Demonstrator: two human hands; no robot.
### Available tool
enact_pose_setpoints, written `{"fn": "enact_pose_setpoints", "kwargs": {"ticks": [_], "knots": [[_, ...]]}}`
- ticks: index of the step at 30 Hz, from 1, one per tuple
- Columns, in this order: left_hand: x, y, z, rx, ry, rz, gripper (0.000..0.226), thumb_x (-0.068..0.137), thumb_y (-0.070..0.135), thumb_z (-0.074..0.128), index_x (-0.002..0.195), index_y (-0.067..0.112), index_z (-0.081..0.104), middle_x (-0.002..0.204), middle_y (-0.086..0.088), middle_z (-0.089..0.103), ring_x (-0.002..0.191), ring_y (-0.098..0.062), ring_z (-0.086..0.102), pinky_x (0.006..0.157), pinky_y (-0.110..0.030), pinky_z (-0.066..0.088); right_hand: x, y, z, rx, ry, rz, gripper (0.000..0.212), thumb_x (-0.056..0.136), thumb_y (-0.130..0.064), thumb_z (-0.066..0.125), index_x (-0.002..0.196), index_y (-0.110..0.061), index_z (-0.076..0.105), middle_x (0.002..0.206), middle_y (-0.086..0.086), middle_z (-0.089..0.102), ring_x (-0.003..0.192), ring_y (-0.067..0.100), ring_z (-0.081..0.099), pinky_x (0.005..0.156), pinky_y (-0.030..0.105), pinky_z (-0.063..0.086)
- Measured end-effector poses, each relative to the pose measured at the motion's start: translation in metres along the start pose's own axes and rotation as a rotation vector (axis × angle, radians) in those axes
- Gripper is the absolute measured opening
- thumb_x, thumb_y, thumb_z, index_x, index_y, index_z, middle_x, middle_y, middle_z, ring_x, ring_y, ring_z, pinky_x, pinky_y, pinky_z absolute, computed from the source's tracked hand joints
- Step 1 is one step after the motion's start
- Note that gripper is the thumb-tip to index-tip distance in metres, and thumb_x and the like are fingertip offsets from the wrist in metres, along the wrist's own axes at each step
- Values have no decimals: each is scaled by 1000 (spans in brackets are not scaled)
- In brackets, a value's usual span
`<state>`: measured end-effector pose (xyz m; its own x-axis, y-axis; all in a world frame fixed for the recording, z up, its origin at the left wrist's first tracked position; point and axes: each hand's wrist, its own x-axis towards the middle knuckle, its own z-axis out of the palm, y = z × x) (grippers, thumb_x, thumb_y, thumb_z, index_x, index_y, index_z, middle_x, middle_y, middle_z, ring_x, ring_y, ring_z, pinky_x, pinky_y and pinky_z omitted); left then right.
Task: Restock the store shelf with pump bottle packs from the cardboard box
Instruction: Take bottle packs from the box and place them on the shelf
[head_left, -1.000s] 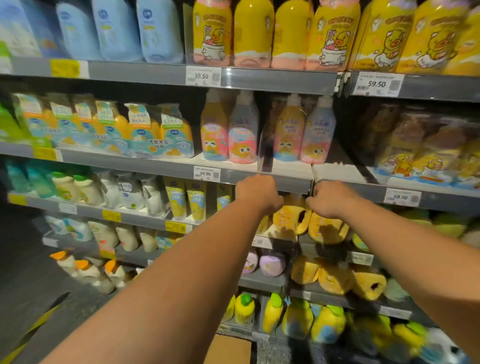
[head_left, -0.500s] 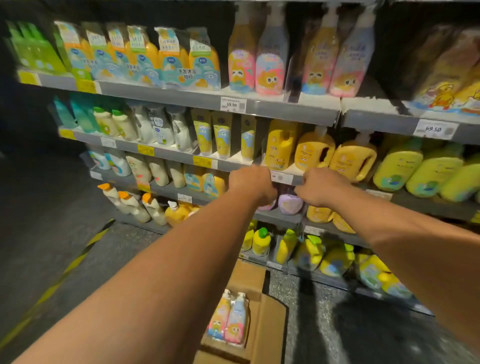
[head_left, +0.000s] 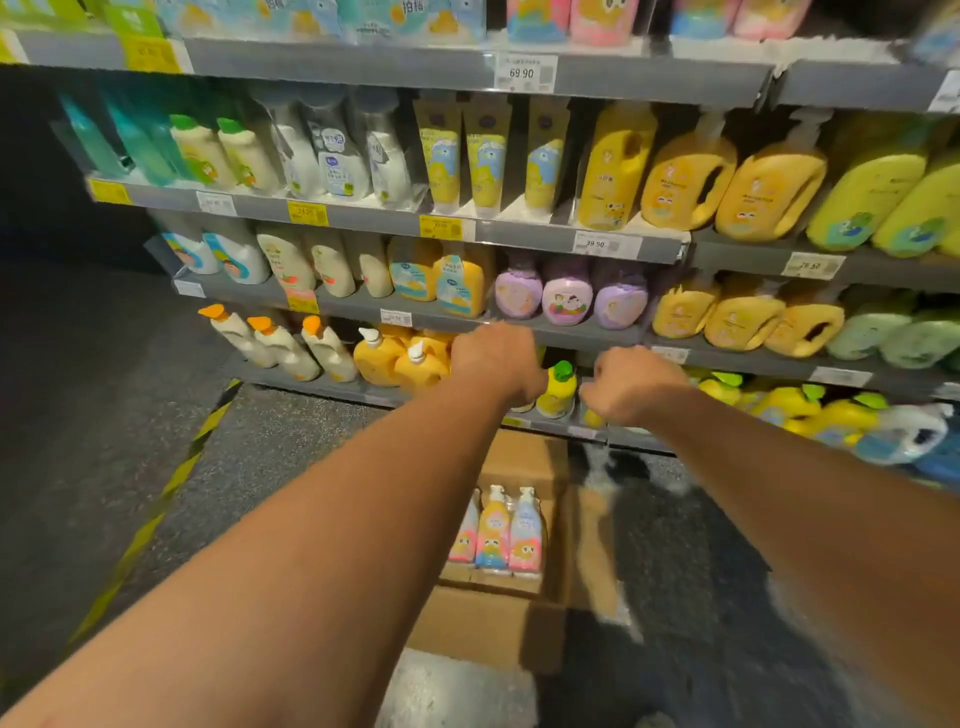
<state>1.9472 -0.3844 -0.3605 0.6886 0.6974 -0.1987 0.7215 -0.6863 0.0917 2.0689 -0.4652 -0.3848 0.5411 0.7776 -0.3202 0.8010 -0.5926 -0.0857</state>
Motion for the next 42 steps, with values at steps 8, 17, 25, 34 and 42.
{"fn": "enact_pose_setpoints", "kwargs": {"ticks": [8, 17, 25, 34, 42], "knots": [[-10, -41, 65, 50, -204, 90, 26, 92, 34, 53, 108, 15, 62, 119, -9, 63, 110, -29, 58, 73, -32, 39, -18, -44, 83, 38, -167, 83, 39, 90, -37, 53, 115, -9, 61, 122, 14, 60, 109, 33, 58, 75, 33, 43], [31, -61, 162, -27, -284, 19, 34, 90, 37, 56, 117, 16, 62, 125, -9, 61, 114, -31, 58, 75, -32, 38, 36, -43, 163, 92, -277, 76, 42, 92, -41, 48, 120, -13, 60, 120, 10, 62, 100, 29, 58, 78, 34, 47], [75, -75, 331, -69, -372, 9, 32, 93, 34, 50, 119, 18, 61, 124, -8, 62, 114, -28, 59, 71, -33, 38, 84, -28, 313, 93, -397, 163, 24, 91, -32, 52, 106, -16, 62, 104, 7, 63, 89, 24, 59, 71, 31, 48], [116, -97, 549, -291, -463, -105, 41, 88, 30, 53, 123, 11, 50, 128, -16, 54, 119, -37, 53, 84, -40, 44, 158, -13, 509, 209, -407, 297, 42, 91, -31, 55, 126, -10, 49, 123, 16, 56, 110, 35, 57, 74, 34, 40], [141, -99, 644, -404, -508, -390, 62, 95, 40, 47, 143, 4, 30, 143, -16, 40, 130, -35, 41, 103, -40, 34, 206, 1, 618, 478, -296, 547, 63, 94, -39, 52, 142, -3, 31, 143, 19, 39, 128, 40, 44, 105, 47, 40]]}}
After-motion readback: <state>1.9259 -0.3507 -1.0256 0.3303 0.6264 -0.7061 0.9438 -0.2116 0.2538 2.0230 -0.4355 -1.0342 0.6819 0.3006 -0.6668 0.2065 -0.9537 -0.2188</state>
